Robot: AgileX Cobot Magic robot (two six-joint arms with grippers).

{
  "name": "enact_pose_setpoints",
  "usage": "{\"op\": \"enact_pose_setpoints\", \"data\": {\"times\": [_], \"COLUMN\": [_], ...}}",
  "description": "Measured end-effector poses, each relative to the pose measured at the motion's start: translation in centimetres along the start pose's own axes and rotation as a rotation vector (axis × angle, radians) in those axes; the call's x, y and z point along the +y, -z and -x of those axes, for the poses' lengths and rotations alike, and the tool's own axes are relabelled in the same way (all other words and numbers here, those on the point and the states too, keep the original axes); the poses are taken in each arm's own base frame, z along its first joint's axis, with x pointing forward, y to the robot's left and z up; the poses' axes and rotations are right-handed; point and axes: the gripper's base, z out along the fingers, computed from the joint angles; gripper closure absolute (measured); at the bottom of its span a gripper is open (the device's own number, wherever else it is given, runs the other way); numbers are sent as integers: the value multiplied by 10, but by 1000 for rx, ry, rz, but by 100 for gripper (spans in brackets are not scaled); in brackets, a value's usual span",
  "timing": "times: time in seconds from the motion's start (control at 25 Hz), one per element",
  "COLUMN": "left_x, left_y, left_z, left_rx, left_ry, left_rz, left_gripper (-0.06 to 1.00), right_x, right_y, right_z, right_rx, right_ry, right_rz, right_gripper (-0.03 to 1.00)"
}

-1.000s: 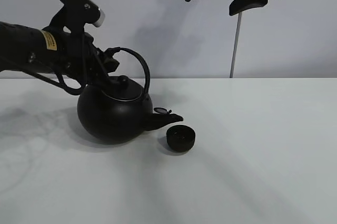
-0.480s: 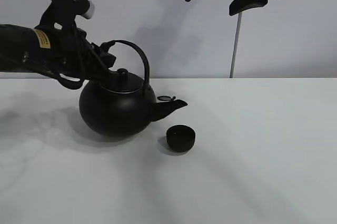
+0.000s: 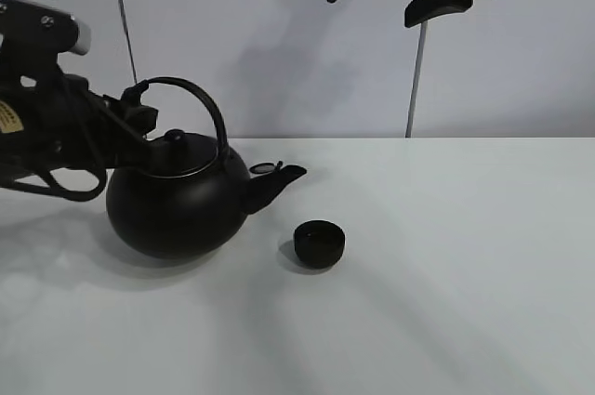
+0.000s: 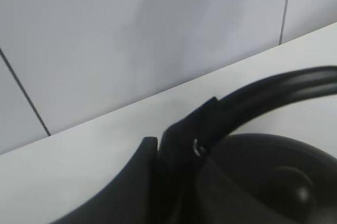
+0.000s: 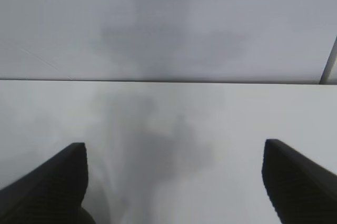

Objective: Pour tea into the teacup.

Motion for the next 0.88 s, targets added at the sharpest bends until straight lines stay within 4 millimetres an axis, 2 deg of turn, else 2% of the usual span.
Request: {"op": "enact_pose_setpoints", "data": {"times": [0.16, 0.36, 0.52, 0.88], "left_x": [2, 2, 0, -1], "left_y": [15, 24, 23, 23], "left_z": [-11, -22, -33, -32], "left_rx": [13, 50, 64, 54], "left_ry": [30, 65, 97, 98], "left_rz": [43, 57, 57, 50], "left_gripper": [84, 84, 84, 84], "right_x": [0, 0, 0, 0], "right_y": [0, 0, 0, 0], "right_z": [0, 0, 0, 0], "right_rx": [1, 1, 1, 1], "right_ry": [0, 0, 0, 0], "right_rz": [0, 0, 0, 0], "right_gripper": [35, 35, 35, 35]}}
